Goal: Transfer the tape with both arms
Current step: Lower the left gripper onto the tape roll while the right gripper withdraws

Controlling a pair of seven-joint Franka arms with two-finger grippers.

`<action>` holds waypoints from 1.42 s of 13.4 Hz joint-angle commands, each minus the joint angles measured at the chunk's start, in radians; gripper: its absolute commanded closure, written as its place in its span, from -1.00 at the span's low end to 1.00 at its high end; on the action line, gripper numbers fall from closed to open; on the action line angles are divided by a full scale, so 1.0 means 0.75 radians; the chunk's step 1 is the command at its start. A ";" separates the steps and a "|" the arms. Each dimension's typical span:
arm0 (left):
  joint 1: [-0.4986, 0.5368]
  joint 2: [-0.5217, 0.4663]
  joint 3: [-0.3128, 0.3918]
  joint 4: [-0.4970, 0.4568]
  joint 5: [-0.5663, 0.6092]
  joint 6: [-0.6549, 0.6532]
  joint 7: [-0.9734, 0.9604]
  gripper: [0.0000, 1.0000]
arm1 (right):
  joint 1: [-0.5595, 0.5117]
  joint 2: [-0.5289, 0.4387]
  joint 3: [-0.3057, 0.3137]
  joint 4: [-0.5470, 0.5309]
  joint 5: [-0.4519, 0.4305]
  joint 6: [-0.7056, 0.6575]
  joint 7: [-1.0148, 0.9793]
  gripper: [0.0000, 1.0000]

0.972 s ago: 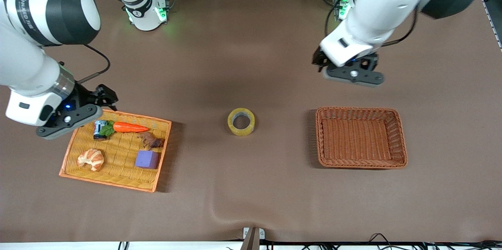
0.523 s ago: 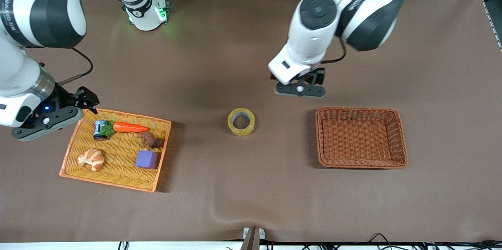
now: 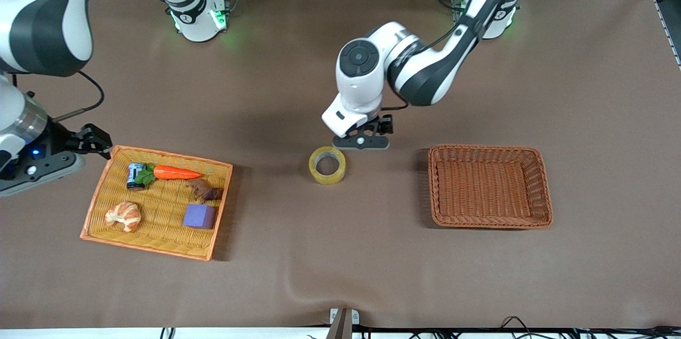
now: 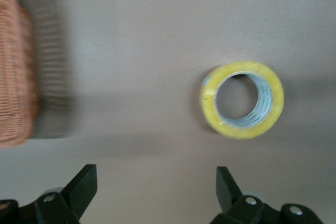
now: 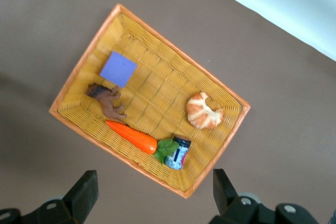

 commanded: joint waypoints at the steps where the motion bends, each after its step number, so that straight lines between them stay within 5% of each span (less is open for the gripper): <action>1: -0.022 0.079 0.013 0.032 0.034 0.079 -0.067 -1.00 | -0.076 -0.050 0.016 -0.010 0.003 -0.063 -0.103 -0.82; 5: -0.020 0.161 0.017 0.055 0.026 0.202 -0.170 -1.00 | -0.125 -0.038 0.018 -0.014 0.012 -0.069 -0.138 -0.72; 10: -0.030 0.290 0.021 0.126 0.024 0.310 -0.295 -1.00 | -0.162 -0.052 0.016 0.003 0.222 -0.195 -0.285 -0.49; 13: -0.036 0.337 0.023 0.126 0.028 0.390 -0.339 -1.00 | -0.160 -0.054 0.022 0.007 0.243 -0.263 -0.289 -0.37; 16: -0.042 0.367 0.023 0.126 0.028 0.421 -0.348 -0.80 | -0.162 -0.054 0.022 0.009 0.243 -0.300 -0.289 -0.19; 19: -0.046 0.380 0.027 0.128 0.028 0.431 -0.346 -0.24 | -0.162 -0.056 0.022 0.031 0.243 -0.337 -0.291 -0.16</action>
